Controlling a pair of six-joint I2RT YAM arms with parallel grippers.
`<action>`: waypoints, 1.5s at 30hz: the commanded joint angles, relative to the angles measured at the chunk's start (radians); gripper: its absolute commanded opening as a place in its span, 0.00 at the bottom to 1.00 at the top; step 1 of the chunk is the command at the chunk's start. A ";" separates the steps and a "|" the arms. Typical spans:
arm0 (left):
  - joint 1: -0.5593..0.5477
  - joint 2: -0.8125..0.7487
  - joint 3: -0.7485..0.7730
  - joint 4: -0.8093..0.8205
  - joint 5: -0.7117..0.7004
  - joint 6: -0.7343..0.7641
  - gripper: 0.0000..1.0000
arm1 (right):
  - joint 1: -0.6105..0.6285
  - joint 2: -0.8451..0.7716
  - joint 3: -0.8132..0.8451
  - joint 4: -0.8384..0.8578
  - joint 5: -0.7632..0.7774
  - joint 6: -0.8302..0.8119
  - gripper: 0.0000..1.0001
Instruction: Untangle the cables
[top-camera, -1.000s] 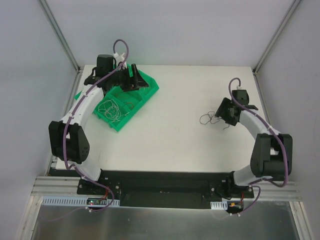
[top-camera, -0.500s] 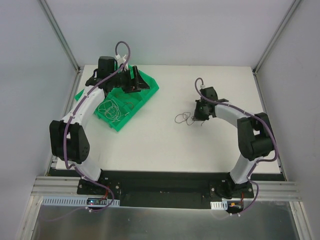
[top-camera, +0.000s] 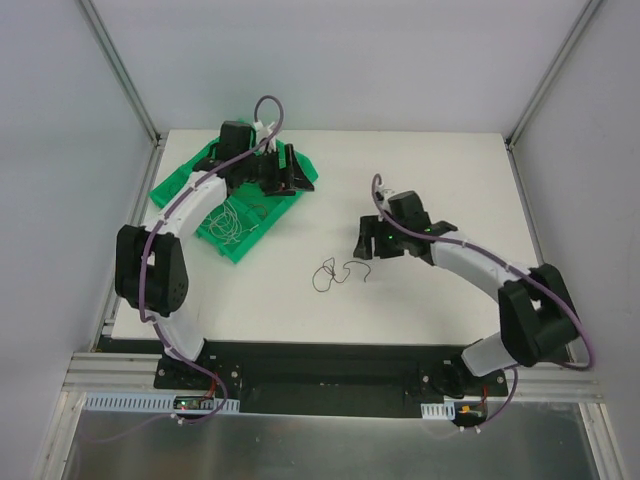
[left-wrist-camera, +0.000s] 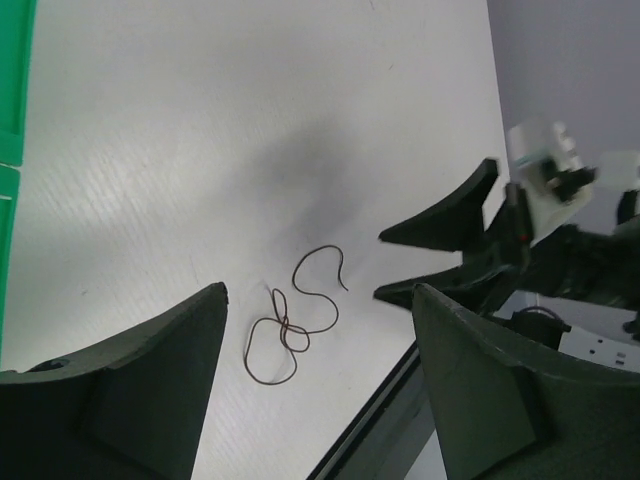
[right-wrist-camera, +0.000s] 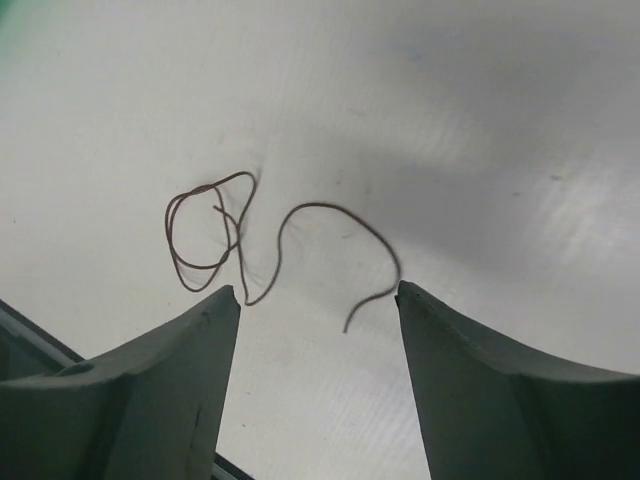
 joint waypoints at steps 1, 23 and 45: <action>-0.090 0.018 -0.013 0.027 0.016 0.074 0.75 | -0.116 -0.180 -0.093 0.045 0.044 -0.010 0.70; -0.663 0.179 -0.030 -0.317 -0.952 -0.196 0.99 | -0.320 -0.688 -0.494 0.182 0.152 0.017 0.73; -0.664 0.242 0.073 -0.323 -0.920 -0.023 0.13 | -0.331 -0.672 -0.591 0.280 0.135 0.047 0.73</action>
